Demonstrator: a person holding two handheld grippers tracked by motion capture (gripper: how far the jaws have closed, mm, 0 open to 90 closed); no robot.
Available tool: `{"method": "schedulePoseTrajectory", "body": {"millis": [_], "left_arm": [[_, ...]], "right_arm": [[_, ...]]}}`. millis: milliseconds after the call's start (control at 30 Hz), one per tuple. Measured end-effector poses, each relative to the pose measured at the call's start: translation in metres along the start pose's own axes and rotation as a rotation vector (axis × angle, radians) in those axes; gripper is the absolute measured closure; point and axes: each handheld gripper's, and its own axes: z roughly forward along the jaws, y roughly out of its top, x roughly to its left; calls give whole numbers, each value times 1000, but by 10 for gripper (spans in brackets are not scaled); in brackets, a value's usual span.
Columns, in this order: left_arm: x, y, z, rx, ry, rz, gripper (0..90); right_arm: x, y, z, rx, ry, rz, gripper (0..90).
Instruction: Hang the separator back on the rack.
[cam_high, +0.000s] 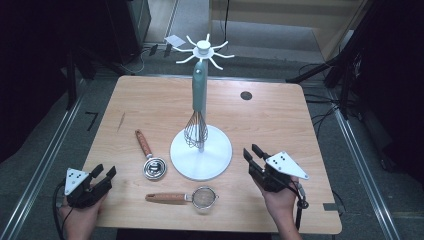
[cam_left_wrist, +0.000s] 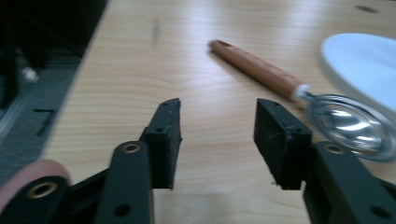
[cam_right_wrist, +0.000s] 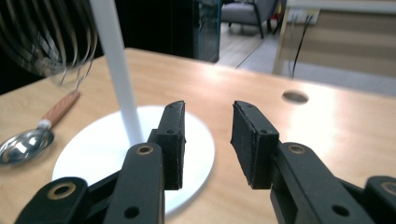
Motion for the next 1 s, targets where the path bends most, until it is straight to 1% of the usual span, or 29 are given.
{"method": "schedulePoseTrajectory", "body": {"millis": [67, 100, 133, 167, 233, 267, 333, 400, 467, 500, 567, 600, 633, 733, 800, 933, 967, 1000], "left_arm": [[-8, -1, -2, 17, -22, 9, 612], [-12, -2, -3, 28, -24, 20, 640], [-17, -3, -5, 39, -32, 34, 658], [-23, -6, -7, 46, -40, 64, 680], [-32, -11, -10, 54, -36, 93, 731], [-37, -13, -11, 76, -52, 95, 758], [-41, -16, -12, 106, -91, 81, 799], [-47, -18, -12, 125, -110, 76, 835], [-51, -18, -12, 135, -116, 78, 869], [-51, -19, -12, 141, -117, 72, 884], [-53, -20, -12, 155, -133, 48, 900], [-56, -20, -11, 167, -138, 42, 900], [-57, -20, -11, 168, -140, 43, 900], [-62, -20, -9, 182, -154, 46, 900], [-64, -20, -8, 194, -163, 45, 900], [-69, -20, -6, 204, -186, 49, 900], [-70, -20, -5, 207, -187, 49, 900], [-72, -19, -4, 205, -186, 40, 900]], "right_arm": [[4, -10, 1, 32, 13, 11, 658], [6, -14, 2, 50, 20, 11, 654], [8, -16, 2, 61, 31, 12, 653], [12, -20, 2, 73, 43, 18, 650], [20, -27, 1, 96, 64, -4, 647], [23, -30, 0, 106, 70, -5, 646], [29, -36, 0, 127, 86, 6, 647], [34, -41, 1, 144, 101, 1, 647], [44, -49, 2, 171, 119, 9, 646], [47, -51, 3, 181, 125, 15, 647], [52, -54, 5, 198, 135, 3, 647], [55, -54, 6, 204, 141, 0, 647], [59, -55, 8, 212, 153, -4, 648], [64, -57, 11, 240, 179, 10, 675], [67, -58, 13, 265, 194, 8, 693], [72, -60, 16, 305, 224, 25, 694], [74, -61, 17, 315, 231, 18, 692], [76, -61, 18, 324, 231, 15, 688]]}}
